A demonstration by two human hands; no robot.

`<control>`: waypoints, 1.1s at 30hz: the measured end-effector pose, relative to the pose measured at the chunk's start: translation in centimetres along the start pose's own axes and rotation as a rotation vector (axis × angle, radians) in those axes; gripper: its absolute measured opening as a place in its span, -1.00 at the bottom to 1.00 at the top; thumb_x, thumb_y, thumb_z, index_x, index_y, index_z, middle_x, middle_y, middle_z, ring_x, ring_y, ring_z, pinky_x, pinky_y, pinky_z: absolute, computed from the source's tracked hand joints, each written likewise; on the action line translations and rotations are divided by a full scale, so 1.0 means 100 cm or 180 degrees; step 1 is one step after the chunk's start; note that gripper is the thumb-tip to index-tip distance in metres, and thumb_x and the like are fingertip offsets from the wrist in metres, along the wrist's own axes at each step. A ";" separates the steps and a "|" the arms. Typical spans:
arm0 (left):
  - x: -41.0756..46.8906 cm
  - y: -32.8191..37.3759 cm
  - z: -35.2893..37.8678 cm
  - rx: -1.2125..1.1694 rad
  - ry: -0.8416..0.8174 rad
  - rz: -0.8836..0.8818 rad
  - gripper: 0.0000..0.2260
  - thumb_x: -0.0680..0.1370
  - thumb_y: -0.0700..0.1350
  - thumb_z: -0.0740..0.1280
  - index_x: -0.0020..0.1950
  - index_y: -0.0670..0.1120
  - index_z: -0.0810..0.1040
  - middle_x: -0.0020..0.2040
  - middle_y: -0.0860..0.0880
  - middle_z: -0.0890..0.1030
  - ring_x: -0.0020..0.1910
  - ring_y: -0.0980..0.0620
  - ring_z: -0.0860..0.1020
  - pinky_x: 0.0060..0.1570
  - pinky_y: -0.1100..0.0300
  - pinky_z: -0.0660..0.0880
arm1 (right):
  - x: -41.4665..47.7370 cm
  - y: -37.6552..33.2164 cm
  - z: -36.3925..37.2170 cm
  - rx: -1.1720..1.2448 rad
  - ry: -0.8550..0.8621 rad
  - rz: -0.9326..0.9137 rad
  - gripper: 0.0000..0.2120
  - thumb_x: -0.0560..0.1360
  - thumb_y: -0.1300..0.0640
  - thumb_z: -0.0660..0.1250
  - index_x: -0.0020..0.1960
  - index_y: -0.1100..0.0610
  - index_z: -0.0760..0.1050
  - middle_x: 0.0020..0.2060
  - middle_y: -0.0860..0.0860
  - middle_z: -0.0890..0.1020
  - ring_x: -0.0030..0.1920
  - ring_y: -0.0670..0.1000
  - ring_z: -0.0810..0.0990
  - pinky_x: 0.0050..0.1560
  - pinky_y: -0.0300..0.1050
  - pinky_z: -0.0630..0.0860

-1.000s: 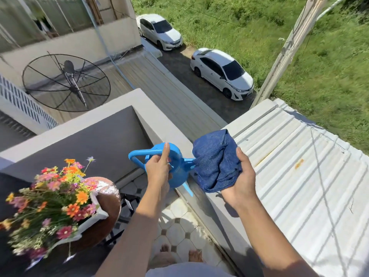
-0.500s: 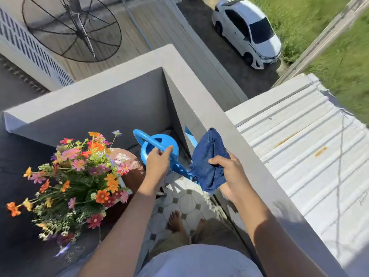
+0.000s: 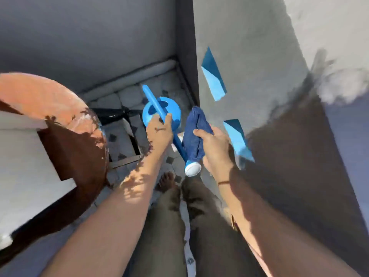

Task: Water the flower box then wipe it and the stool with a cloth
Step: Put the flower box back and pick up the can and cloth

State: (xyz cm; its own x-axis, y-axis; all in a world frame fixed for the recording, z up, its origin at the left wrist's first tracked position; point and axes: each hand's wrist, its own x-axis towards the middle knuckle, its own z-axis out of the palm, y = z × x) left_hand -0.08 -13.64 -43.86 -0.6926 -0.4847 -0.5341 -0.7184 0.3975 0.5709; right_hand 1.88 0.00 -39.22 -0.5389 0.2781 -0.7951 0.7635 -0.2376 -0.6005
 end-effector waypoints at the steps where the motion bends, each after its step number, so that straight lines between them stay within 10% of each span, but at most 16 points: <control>1: 0.015 -0.009 0.014 0.0090 -0.0034 -0.0004 -0.67 0.62 0.02 0.27 -0.06 -0.27 0.52 -0.15 -0.23 0.53 -0.02 -0.23 0.54 -0.17 0.14 0.20 | 0.019 0.009 0.003 -0.0041 -0.0022 0.0005 -0.57 0.32 0.31 0.46 0.18 0.29 0.56 0.04 0.23 0.69 0.03 0.20 0.70 0.11 0.18 0.62; 16: 0.213 -0.120 0.157 0.0406 -0.0602 -0.0485 -0.56 0.64 0.10 0.17 0.40 -0.15 0.37 0.24 -0.20 0.58 0.18 -0.25 0.57 0.13 0.00 0.52 | 0.207 0.094 0.028 -0.0437 -0.0440 -0.0328 -0.43 0.19 0.28 0.49 0.19 0.10 0.50 0.03 0.05 0.69 0.01 0.07 0.71 0.11 0.15 0.63; 23: 0.221 -0.163 0.187 0.0551 -0.0773 -0.0522 -0.66 0.60 0.06 0.24 0.19 -0.17 0.55 0.11 -0.22 0.65 0.07 -0.25 0.62 0.08 -0.05 0.58 | 0.241 0.086 0.067 -0.0353 -0.0868 -0.0272 -0.70 0.33 0.46 0.41 0.02 0.21 0.59 -0.07 0.14 0.72 0.00 0.19 0.71 0.06 0.21 0.63; 28: 0.203 -0.168 0.189 -0.1467 -0.0299 -0.1279 -0.73 0.53 -0.04 0.37 -0.31 -0.10 0.43 -0.38 -0.08 0.49 -0.50 -0.02 0.40 -0.50 0.20 0.35 | 0.260 0.077 0.080 -0.0536 -0.1060 -0.0194 -0.59 0.24 0.43 0.44 0.09 0.32 0.56 0.04 0.29 0.68 0.05 0.27 0.68 0.05 0.35 0.59; 33: 0.194 -0.164 0.152 -0.3821 -0.1397 -0.1772 -0.35 0.53 0.37 0.08 0.23 -0.16 0.54 0.08 -0.16 0.67 0.01 -0.15 0.65 -0.09 0.07 0.62 | 0.263 0.075 0.091 -0.0795 -0.1637 0.0170 -0.56 0.31 0.45 0.40 0.19 0.44 0.50 0.00 0.31 0.64 -0.03 0.26 0.67 0.03 0.29 0.61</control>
State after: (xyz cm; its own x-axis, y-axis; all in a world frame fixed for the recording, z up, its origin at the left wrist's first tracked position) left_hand -2.71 -17.71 -73.00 -0.4615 0.0134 -0.8871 -0.5640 -0.7763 0.2816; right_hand -9.82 -2.91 -65.39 -0.5533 -0.2315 -0.8001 0.8217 0.0056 -0.5699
